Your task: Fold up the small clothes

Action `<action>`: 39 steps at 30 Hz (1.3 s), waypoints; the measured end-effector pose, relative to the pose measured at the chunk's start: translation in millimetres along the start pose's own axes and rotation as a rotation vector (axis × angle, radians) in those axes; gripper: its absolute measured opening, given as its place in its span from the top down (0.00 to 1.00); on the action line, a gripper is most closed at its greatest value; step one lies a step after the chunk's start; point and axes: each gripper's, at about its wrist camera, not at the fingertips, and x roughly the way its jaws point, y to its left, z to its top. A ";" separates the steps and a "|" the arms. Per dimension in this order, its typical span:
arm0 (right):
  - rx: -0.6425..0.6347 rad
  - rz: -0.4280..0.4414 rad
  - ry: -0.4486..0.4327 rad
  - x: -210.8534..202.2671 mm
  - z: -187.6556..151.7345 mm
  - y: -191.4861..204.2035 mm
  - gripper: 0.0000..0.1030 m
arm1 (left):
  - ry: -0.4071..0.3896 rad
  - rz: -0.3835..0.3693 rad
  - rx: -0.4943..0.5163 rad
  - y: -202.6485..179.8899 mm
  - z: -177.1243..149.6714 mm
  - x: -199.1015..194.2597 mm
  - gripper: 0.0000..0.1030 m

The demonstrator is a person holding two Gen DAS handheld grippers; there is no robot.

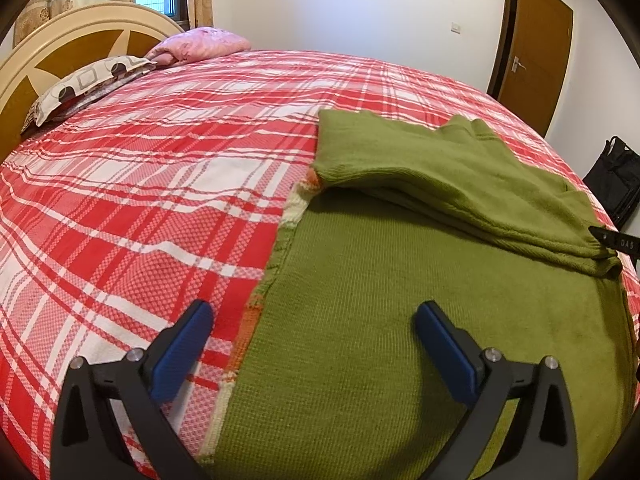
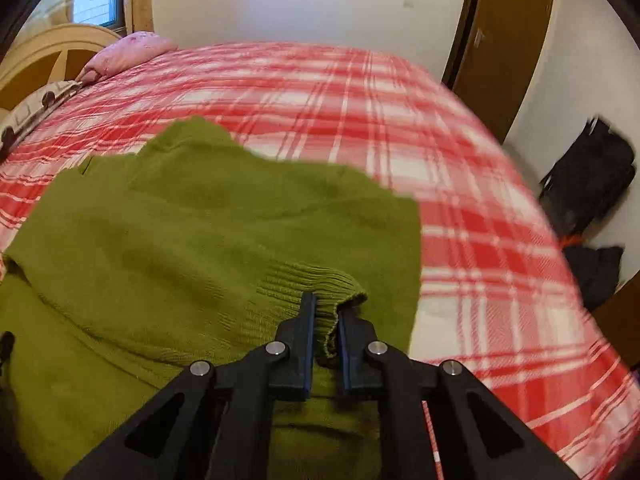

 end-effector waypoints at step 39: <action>0.435 0.392 -0.148 -208.2 -110.3 -84.5 0.29 | 0.003 0.032 0.017 -5.4 -0.6 1.4 0.00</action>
